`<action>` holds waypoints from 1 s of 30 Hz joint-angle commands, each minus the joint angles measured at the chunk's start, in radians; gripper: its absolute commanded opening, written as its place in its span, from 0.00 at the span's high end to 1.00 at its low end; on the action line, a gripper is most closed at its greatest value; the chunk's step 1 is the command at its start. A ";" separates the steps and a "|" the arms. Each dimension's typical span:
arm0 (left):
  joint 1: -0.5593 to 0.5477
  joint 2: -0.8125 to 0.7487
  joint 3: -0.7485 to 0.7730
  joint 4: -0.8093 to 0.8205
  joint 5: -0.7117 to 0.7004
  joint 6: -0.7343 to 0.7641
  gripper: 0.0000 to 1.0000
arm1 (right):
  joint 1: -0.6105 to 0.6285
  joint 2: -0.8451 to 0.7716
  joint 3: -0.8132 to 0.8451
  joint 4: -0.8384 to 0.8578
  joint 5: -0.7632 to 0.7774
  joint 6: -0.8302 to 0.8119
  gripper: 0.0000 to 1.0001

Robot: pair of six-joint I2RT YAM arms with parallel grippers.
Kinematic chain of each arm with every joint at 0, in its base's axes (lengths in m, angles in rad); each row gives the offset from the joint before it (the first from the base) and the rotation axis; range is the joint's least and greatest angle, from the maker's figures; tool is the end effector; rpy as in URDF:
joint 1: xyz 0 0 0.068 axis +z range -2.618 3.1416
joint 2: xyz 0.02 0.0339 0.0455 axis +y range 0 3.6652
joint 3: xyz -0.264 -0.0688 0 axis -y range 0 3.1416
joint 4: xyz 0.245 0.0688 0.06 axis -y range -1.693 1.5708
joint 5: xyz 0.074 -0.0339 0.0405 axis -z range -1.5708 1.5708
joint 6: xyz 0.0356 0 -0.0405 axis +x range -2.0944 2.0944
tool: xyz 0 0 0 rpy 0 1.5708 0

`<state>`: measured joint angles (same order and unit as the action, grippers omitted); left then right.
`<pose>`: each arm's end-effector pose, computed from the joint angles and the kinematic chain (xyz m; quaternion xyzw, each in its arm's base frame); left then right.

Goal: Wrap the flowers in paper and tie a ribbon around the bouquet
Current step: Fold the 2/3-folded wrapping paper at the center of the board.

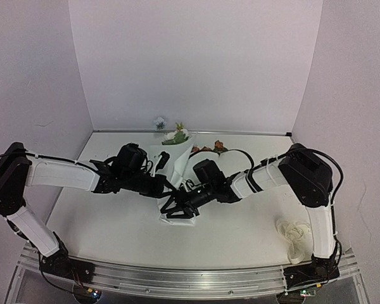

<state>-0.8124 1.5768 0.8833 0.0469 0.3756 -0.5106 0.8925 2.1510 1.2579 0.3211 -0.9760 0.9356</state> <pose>0.2201 -0.2513 0.2025 0.2145 0.8569 -0.4009 0.2429 0.2557 0.3643 0.1302 0.2078 -0.7801 -0.5863 0.0677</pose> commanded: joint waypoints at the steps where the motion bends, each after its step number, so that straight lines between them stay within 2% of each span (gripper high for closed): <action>1: 0.003 0.052 0.084 -0.037 0.076 0.059 1.00 | -0.002 -0.099 -0.053 0.048 -0.045 -0.020 0.57; 10: 0.003 0.130 0.143 -0.076 0.084 0.077 1.00 | -0.035 -0.314 -0.263 0.065 0.097 0.018 0.47; 16: -0.002 0.158 0.172 -0.099 0.070 0.087 1.00 | -0.103 -0.408 -0.309 -0.004 0.297 0.144 0.45; 25: -0.014 0.184 0.214 -0.141 0.043 0.112 1.00 | -0.144 -0.529 -0.312 -0.232 0.639 0.146 0.38; 30: -0.021 0.197 0.236 -0.168 0.013 0.127 1.00 | -0.150 -0.533 -0.238 -0.309 0.695 0.138 0.34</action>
<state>-0.8257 1.7628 1.0658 -0.0846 0.4217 -0.4157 0.7467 1.6465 0.9545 0.1109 -0.3954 1.0824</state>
